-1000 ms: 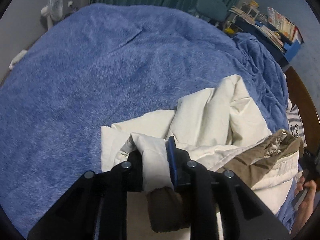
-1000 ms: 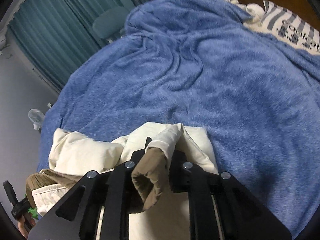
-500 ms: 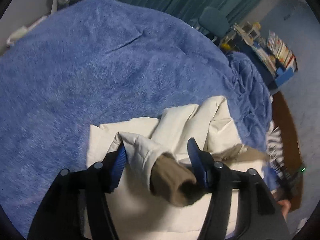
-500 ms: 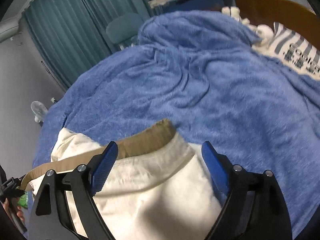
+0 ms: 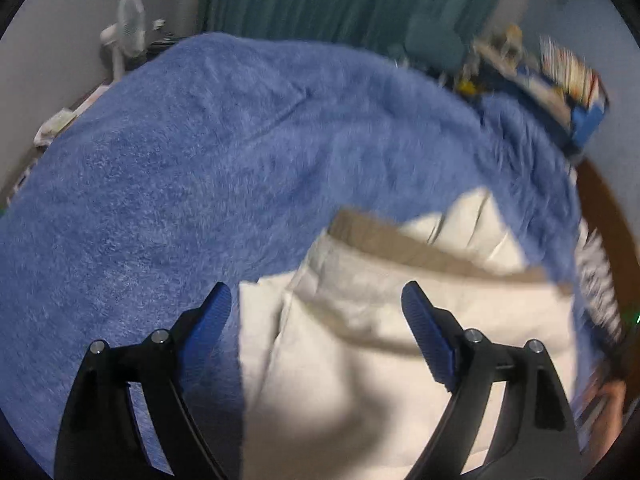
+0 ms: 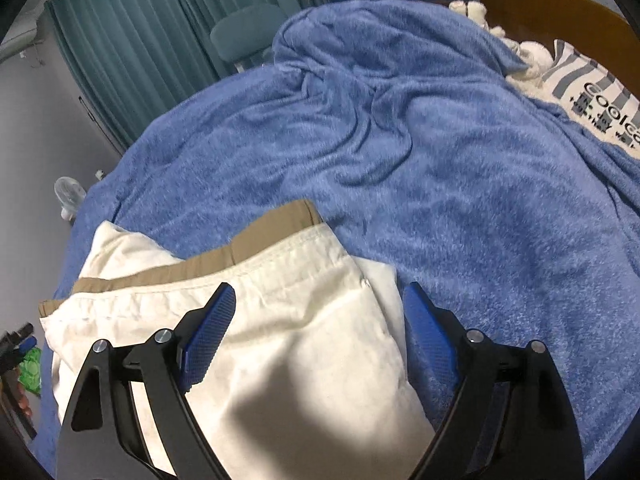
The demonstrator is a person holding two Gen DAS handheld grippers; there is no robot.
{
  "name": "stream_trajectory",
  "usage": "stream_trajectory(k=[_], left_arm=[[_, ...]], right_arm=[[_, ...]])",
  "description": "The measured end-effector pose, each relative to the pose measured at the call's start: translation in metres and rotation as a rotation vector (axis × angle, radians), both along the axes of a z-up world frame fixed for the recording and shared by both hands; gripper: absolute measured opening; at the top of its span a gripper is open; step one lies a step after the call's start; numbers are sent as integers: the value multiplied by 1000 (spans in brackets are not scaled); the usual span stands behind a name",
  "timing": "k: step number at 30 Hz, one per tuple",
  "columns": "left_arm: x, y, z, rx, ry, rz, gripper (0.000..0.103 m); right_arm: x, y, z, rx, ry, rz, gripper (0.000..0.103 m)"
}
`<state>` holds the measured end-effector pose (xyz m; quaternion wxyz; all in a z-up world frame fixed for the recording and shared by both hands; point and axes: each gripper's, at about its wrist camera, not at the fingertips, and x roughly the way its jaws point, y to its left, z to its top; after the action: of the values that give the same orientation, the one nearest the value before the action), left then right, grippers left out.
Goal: Fold large clothes
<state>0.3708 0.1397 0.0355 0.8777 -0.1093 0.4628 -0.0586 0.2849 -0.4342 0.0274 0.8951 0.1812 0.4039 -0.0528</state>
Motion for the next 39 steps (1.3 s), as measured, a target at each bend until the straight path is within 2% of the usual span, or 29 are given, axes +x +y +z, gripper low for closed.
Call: stream_trajectory(k=[3, 4, 8, 9, 10, 11, 12, 13, 14, 16, 18, 21, 23, 24, 26, 28, 30, 32, 34, 35, 36, 37, 39], left_arm=[[-1, -1, -25, 21, 34, -33, 82], [0, 0, -34, 15, 40, -34, 82], [2, 2, -53, -65, 46, -70, 81], [2, 0, -56, -60, 48, -82, 79], [1, -4, -58, -37, 47, -101, 67], [1, -7, -60, -30, 51, -121, 49], [-1, -10, -60, -14, 48, -135, 42], [-3, -14, -60, 16, 42, -141, 29], [-5, -16, -60, 40, 37, -152, 17], [-12, -22, -53, 105, -16, -163, 11], [-23, -25, -40, 172, -107, -156, 8], [-23, -22, -21, 208, -181, -112, 8], [-14, -22, -15, 207, -169, -95, 8], [-10, -22, -15, 206, -153, -90, 8], [2, -24, -26, 234, -91, -91, 8], [6, -28, -47, 273, -28, -104, 10], [4, -34, -65, 316, -11, -123, 14], [0, -34, -73, 322, -13, -114, 17], [-5, -29, -69, 306, -36, -104, 18], [-9, -27, -65, 302, -54, -96, 18], [-15, -24, -59, 294, -76, -84, 18], [-27, -18, -48, 263, -120, -70, 20], [-41, -25, -33, 237, -177, -62, 32]], right_arm=[[4, -5, -11, 8, 26, 16, 82], [5, -7, -14, 14, 31, 19, 79], [12, -13, -35, 141, 58, 76, 76], [14, -13, -37, 148, 62, 81, 75], [14, -12, -38, 145, 57, 87, 74], [15, -11, -40, 149, 55, 92, 66], [16, -11, -41, 138, 58, 90, 51], [16, -11, -42, 116, 60, 84, 25], [15, -10, -41, 119, 51, 94, 17], [12, -6, -34, 66, 10, 111, 8], [8, 2, -24, -19, -38, 112, 6], [2, 0, 0, -53, -150, 52, 6], [5, -1, 10, -60, -178, 12, 6], [9, 0, 11, -71, -171, -2, 6], [21, 4, 0, -99, -96, -30, 6], [31, 8, -22, -120, -5, -45, 7], [35, 13, -40, -150, 44, -44, 9], [35, 17, -52, -177, 68, -44, 14], [29, 17, -49, -182, 53, -40, 22], [24, 19, -45, -184, 44, -40, 28], [13, 19, -37, -189, 11, -32, 41], [5, 20, -30, -198, -18, -30, 48], [-25, 26, -13, -226, -83, -17, 48]])
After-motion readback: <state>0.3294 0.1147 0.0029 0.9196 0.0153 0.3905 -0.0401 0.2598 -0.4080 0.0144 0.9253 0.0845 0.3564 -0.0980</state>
